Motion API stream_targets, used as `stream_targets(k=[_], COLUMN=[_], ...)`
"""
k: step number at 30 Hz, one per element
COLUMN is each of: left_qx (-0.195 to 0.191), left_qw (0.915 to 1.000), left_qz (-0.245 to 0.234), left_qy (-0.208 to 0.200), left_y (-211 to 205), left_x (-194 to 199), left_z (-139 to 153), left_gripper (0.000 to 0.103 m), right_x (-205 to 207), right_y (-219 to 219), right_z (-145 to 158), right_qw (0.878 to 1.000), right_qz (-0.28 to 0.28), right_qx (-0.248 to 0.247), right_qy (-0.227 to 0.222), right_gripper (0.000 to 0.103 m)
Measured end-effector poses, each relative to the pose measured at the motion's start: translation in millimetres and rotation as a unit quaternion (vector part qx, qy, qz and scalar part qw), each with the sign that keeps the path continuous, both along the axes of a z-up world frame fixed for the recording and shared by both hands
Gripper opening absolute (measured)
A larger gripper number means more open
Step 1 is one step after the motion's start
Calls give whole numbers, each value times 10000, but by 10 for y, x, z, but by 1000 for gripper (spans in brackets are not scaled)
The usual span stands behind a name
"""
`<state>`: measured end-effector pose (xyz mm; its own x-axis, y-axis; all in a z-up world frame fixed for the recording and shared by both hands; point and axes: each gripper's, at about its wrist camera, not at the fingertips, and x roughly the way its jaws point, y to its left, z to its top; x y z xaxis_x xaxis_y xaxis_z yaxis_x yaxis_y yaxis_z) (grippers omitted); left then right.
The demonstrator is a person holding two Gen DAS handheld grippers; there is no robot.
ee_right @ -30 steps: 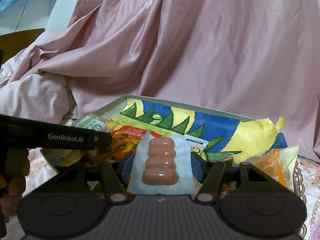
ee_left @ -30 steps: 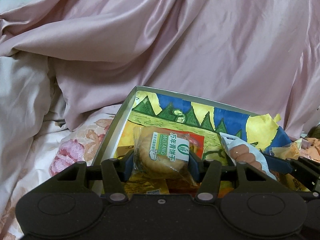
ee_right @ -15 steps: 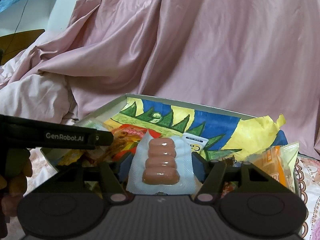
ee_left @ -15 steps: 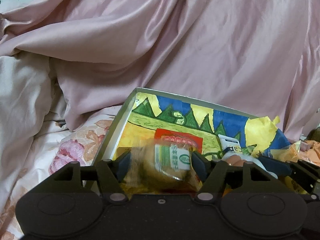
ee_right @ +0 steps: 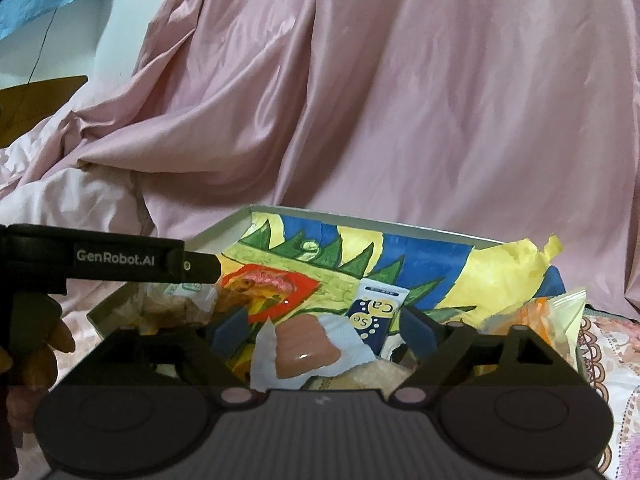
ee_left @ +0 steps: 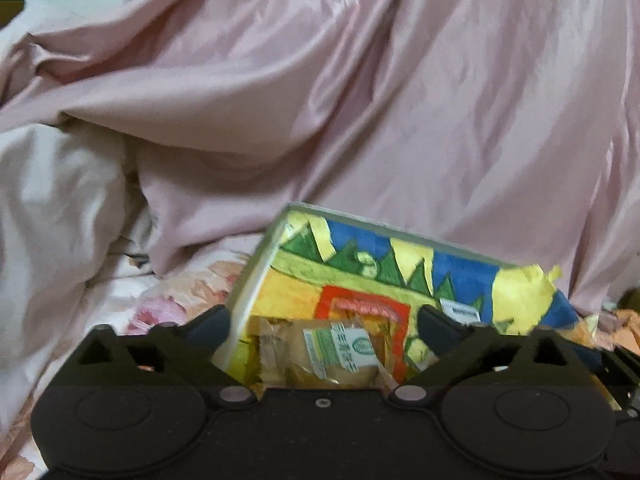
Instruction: Organize snacks
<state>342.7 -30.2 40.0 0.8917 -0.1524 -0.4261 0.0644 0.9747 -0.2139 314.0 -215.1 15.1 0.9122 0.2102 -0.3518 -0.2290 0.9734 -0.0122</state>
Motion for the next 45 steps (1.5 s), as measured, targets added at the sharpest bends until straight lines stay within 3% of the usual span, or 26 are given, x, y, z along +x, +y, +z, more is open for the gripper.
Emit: stream_targets(k=[3, 9, 31, 45], left_qx=[-18, -9, 357, 359], left_qw=[9999, 9995, 9974, 9959], left_qz=[49, 176, 447, 620], left_qy=[-117, -248, -433, -559], left_y=[21, 49, 175, 164], left_x=[-55, -158, -767, -1298], left_z=[52, 156, 400, 443], left_gripper=[102, 102, 102, 102], right_x=[-41, -176, -723, -1227], right_y=[-22, -107, -216, -285], right_z=[20, 101, 403, 498], right_qw=[9999, 9991, 9950, 9918], right_qz=[-62, -161, -489, -578], right_qx=[19, 197, 454, 634], right_qy=[-99, -332, -737, -943], right_gripper=[98, 103, 103, 103])
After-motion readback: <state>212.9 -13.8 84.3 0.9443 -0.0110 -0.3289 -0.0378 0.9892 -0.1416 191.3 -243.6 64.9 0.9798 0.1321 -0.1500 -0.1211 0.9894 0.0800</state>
